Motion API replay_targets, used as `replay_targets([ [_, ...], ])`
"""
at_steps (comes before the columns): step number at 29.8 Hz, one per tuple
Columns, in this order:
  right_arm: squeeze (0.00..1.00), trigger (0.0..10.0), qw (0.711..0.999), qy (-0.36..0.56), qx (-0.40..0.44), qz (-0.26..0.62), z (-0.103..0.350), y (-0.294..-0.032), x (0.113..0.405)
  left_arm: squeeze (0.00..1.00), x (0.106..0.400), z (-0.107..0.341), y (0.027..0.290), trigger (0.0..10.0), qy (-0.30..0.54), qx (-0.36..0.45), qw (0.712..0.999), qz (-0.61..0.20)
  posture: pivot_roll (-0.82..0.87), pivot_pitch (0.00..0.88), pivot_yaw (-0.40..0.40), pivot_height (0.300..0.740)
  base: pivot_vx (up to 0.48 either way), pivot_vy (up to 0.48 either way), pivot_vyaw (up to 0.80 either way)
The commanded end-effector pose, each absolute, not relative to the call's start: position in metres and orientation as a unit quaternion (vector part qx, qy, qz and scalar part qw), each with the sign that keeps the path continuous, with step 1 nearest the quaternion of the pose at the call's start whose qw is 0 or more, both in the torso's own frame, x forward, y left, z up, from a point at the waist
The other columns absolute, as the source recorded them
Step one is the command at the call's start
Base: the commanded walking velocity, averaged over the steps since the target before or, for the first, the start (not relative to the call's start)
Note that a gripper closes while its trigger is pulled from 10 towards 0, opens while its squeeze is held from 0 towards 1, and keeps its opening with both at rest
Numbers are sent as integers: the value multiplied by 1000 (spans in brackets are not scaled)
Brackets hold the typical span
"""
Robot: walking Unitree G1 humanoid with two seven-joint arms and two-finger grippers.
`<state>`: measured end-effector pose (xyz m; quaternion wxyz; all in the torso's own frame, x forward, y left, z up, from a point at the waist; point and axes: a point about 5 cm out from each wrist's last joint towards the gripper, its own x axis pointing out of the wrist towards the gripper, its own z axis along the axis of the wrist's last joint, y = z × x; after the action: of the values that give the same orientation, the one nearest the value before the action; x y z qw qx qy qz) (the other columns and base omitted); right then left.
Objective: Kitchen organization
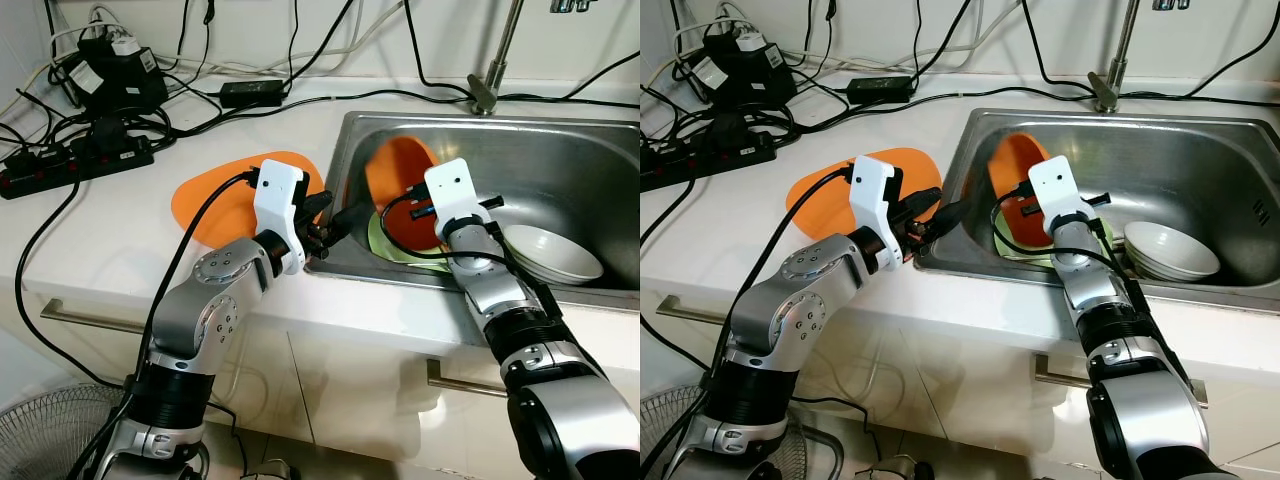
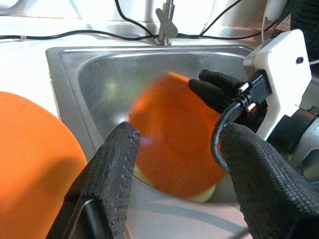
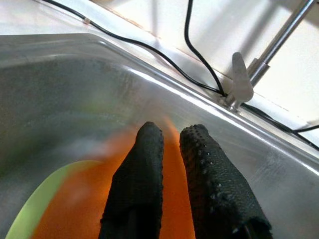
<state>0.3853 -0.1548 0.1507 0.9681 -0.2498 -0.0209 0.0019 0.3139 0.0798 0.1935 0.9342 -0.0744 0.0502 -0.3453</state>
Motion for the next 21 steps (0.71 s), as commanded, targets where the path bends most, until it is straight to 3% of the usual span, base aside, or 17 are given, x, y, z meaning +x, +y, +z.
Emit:
replay_targets([
  [1, 1000, 10000, 966, 5, -258, 14, 137, -151, 382, 0, 313, 196, 84, 10000, 48, -67, 937, -339, 148, 26, 99, 740, 0, 0, 0],
  [4, 984, 10000, 966, 5, -259, 15, 138, -150, 383, 0, 313, 196, 84, 10000, 49, -67, 937, -339, 147, 25, 99, 740, 0, 0, 0],
  [5, 0, 10000, 966, 5, -260, 16, 138, -150, 383, 0, 313, 195, 84, 10000, 49, -67, 937, -339, 147, 22, 100, 740, 0, 0, 0],
  [14, 0, 10000, 967, -14, -254, 11, 142, -148, 382, 0, 313, 194, 84, 10000, 48, -64, 938, -336, 144, 15, 102, 740, 0, 0, 0],
  [21, 0, 10000, 993, -92, -46, 63, 168, -126, 379, 0, 336, 215, 114, 10000, -23, -66, 978, -196, 149, 21, 102, 740, 0, 0, 0],
])
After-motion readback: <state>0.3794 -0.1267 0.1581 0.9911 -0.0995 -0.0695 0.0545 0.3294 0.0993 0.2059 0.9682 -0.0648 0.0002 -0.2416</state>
